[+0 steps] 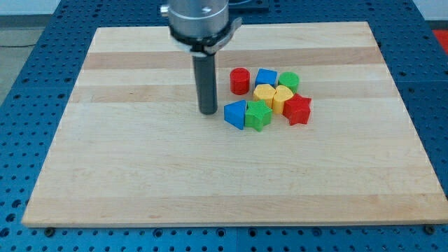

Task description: Slide the blue triangle upwards slightly near to the yellow hexagon

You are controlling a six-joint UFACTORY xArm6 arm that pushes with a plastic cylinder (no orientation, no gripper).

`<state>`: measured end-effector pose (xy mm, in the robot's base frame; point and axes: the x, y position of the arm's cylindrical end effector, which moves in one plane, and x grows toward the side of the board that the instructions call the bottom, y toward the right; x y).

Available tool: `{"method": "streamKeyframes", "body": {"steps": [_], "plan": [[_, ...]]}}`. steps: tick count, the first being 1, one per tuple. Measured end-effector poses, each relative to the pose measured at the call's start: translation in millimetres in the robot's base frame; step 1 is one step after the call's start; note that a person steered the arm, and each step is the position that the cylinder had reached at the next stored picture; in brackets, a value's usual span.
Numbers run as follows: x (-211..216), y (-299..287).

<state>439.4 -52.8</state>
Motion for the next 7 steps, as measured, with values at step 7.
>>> {"method": "streamKeyframes", "body": {"steps": [7], "plan": [[30,46]]}}
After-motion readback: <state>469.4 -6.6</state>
